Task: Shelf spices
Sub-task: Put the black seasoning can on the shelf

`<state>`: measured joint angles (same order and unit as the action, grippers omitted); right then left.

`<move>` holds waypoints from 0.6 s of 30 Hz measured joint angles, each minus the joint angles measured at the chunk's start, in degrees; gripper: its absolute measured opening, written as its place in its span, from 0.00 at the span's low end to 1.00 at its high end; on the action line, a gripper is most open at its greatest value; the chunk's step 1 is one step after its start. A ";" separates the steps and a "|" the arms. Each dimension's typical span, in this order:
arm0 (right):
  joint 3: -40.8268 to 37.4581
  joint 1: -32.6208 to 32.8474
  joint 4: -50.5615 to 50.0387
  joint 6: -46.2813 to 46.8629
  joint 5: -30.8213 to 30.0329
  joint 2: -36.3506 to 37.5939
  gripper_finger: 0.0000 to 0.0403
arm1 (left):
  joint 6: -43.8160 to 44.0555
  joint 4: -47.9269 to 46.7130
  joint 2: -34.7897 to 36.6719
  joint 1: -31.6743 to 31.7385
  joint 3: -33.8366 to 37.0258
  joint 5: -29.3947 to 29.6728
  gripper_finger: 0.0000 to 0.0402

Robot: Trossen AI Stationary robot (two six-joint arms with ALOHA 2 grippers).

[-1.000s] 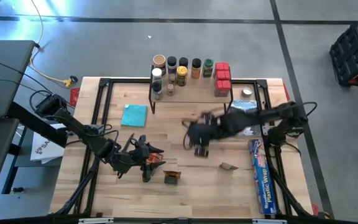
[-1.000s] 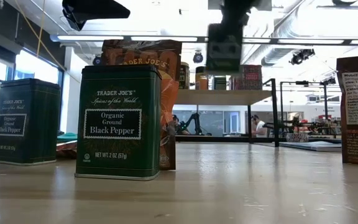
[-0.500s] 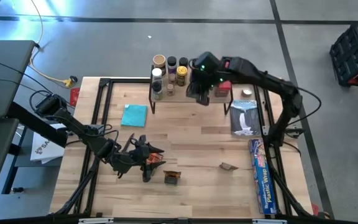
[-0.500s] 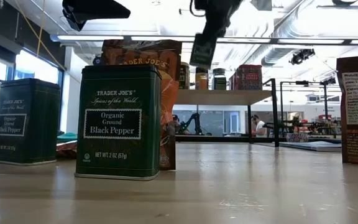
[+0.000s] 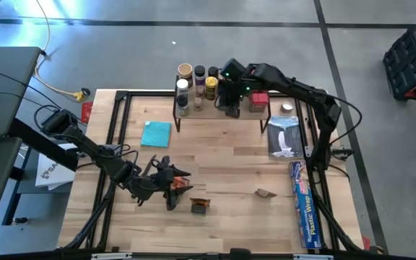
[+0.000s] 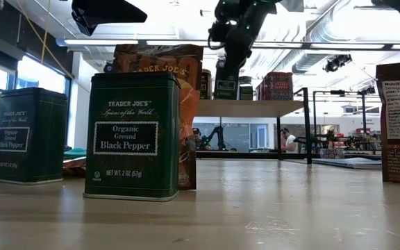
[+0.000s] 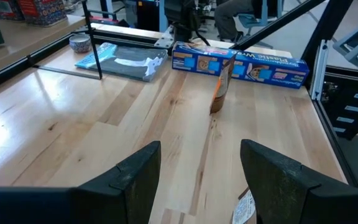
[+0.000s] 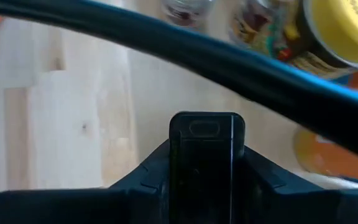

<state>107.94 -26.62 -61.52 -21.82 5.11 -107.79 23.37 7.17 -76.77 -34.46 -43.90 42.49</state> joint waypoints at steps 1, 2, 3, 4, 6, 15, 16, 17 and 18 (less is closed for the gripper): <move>0.00 -0.20 0.04 0.30 -0.79 -0.20 0.29 | 0.01 -0.01 0.00 0.00 0.00 -0.02 0.54; 0.00 -0.36 0.07 0.35 -1.58 -0.31 0.30 | 0.01 0.01 0.00 0.00 0.00 -0.04 0.54; 0.00 -0.42 0.12 0.36 -2.15 -0.35 0.32 | 0.03 -0.01 0.00 0.00 0.00 -0.06 0.54; 0.00 -0.41 0.18 0.31 -2.78 -0.35 0.34 | 0.03 -0.01 0.00 0.00 0.00 -0.07 0.54; 0.00 -0.40 0.57 0.05 -3.53 -0.35 0.37 | 0.02 0.00 0.00 0.00 0.00 -0.10 0.54; 0.00 -0.40 5.57 -4.02 -4.37 -0.35 0.39 | 0.03 -0.01 0.00 0.00 0.00 -0.16 0.54; 0.00 -0.38 5.87 -4.02 -5.34 -0.35 0.39 | 0.03 -0.03 0.00 0.00 0.00 -0.16 0.54; 0.00 -0.40 5.88 -4.17 -6.10 -0.35 0.39 | 0.03 -0.03 0.00 0.00 0.00 -0.14 0.54; 0.00 -0.40 5.76 -4.43 -6.67 -0.35 0.39 | 0.03 -0.02 0.00 0.00 0.00 -0.15 0.54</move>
<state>107.94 -27.03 -55.76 -26.25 -1.56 -108.14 23.40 7.14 -76.77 -34.46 -43.90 42.34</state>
